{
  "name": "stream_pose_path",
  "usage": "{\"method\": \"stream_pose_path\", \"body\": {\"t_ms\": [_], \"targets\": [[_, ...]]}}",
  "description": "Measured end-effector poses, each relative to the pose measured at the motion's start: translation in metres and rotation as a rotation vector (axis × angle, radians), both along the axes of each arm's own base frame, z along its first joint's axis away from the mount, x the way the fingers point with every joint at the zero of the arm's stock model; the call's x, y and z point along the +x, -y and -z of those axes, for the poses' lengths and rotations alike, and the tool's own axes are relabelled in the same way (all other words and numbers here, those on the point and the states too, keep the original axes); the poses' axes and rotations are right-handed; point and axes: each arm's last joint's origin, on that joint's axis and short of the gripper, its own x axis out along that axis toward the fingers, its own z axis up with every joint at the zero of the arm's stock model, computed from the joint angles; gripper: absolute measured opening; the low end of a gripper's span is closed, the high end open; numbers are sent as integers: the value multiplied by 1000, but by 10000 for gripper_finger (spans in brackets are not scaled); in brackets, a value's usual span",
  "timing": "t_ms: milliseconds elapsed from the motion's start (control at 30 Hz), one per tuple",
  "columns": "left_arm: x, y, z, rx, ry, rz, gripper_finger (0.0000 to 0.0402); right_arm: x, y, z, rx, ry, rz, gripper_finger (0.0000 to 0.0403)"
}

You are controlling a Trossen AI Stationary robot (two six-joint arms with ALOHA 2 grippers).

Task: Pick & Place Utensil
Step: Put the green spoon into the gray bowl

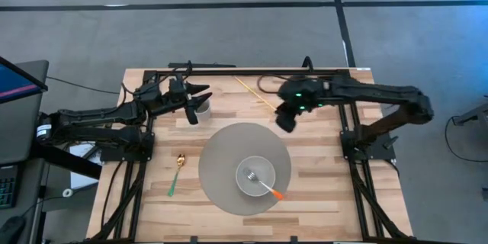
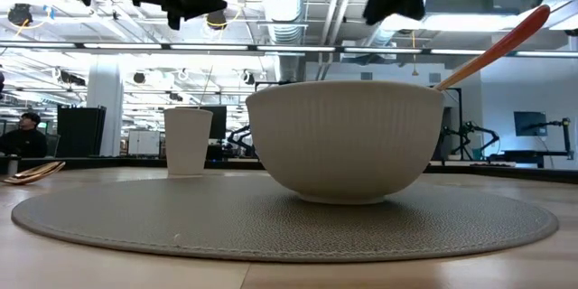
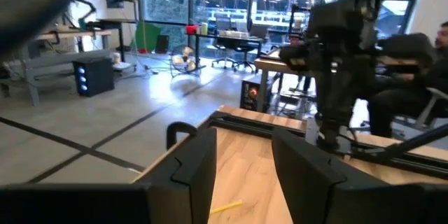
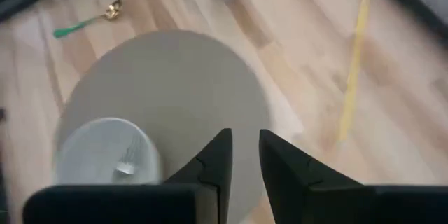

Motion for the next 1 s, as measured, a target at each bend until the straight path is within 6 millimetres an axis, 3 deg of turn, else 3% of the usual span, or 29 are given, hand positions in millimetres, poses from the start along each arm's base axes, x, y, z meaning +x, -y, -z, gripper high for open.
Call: {"method": "stream_pose_path", "body": {"t_ms": [167,333,467,767,867,1000], "targets": [[3,8,1,-19,-6,81,140,-28,2,2,-103,144,-42,66],[4,16,2,-16,-9,117,140,-59,10,24,-125,241,18,66],[6,23,2,1,-17,148,140,-74,8,37,-226,349,-57,66],[8,64,-14,97,-19,130,140,-79,2,50,-358,553,-183,66],[5,77,-21,100,-118,55,140,-77,2,52,-355,543,-183,66],[-1,86,-9,4,-270,-37,140,-72,3,56,-349,517,-185,66]]}}
